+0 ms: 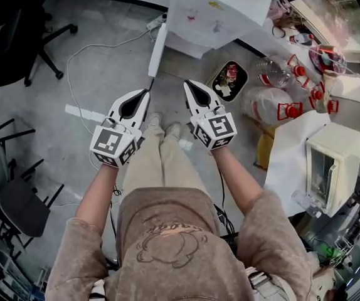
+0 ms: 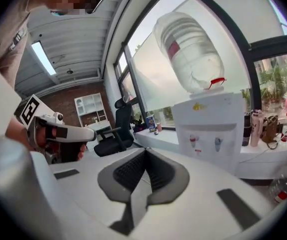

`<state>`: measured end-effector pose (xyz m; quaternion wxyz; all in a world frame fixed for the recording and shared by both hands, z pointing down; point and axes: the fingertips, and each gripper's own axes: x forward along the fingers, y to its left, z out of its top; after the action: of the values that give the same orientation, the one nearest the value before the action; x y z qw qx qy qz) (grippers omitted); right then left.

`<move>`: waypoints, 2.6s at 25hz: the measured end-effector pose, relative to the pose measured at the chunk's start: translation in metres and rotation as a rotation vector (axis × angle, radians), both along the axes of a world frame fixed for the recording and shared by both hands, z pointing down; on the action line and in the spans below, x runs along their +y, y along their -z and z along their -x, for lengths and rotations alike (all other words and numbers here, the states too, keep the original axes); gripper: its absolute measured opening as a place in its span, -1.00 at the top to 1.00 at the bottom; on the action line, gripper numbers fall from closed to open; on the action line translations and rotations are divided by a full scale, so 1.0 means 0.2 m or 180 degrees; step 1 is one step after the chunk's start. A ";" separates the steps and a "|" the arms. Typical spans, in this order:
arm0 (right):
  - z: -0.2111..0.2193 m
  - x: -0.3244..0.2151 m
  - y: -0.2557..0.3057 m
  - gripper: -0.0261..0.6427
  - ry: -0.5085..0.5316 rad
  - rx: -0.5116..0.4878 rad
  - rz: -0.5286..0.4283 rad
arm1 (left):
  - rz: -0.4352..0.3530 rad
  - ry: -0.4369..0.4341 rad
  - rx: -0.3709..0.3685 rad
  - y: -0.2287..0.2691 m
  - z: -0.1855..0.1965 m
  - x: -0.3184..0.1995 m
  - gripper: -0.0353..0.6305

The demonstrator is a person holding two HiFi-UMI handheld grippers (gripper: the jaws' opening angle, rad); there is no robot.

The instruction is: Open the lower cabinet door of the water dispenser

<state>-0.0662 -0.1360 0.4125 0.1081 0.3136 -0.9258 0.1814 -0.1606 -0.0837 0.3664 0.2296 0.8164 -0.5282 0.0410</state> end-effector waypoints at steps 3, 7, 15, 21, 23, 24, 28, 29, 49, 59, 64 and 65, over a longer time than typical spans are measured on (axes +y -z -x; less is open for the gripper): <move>-0.10 0.01 0.22 0.90 -0.0112 -0.0115 -0.0113 | -0.0084 -0.0090 -0.0031 0.17 -0.08 0.00 0.84; -0.19 0.02 0.49 0.90 -0.0198 -0.0258 -0.0281 | -0.0235 -0.0201 -0.0084 0.39 -0.17 0.00 0.84; -0.36 0.09 0.89 0.90 -0.0290 -0.0330 -0.0559 | -0.0397 -0.0522 -0.0056 0.72 -0.34 0.00 0.84; -0.47 0.22 1.10 0.90 -0.0390 -0.0324 -0.0799 | -0.0585 -0.0935 -0.0071 0.90 -0.49 -0.03 0.84; -0.52 0.26 1.14 0.90 -0.0432 -0.0344 -0.0834 | -0.0631 -0.0994 -0.0072 0.93 -0.55 -0.02 0.84; -0.54 0.27 1.15 0.90 -0.0469 -0.0366 -0.0847 | -0.0650 -0.1018 -0.0062 0.94 -0.57 -0.02 0.84; -0.62 0.30 1.25 0.90 -0.0608 -0.0536 -0.0878 | -0.0692 -0.1119 0.0001 0.99 -0.61 -0.02 0.84; -0.63 0.31 1.29 0.90 -0.0618 -0.0571 -0.0891 | -0.0699 -0.1136 0.0017 1.01 -0.62 -0.01 0.84; -0.78 0.35 1.08 0.90 -0.1166 -0.0248 -0.0957 | -0.0956 -0.0956 -0.0023 0.87 -0.60 -0.01 0.84; -0.79 0.32 0.90 0.90 -0.1190 -0.0136 -0.0803 | -0.0800 -0.0726 -0.0030 0.69 -0.51 -0.04 0.84; -0.80 0.32 0.88 0.90 -0.1257 -0.0161 -0.0763 | -0.0760 -0.0517 0.0022 0.66 -0.41 -0.04 0.84; -0.80 0.32 0.88 0.90 -0.1267 -0.0165 -0.0762 | -0.0757 -0.0498 0.0021 0.66 -0.40 -0.04 0.85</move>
<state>0.0936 -0.0722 0.2372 0.0085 0.4958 -0.8631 0.0960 -0.0800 -0.0914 0.2353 0.1291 0.8767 -0.4633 -0.0067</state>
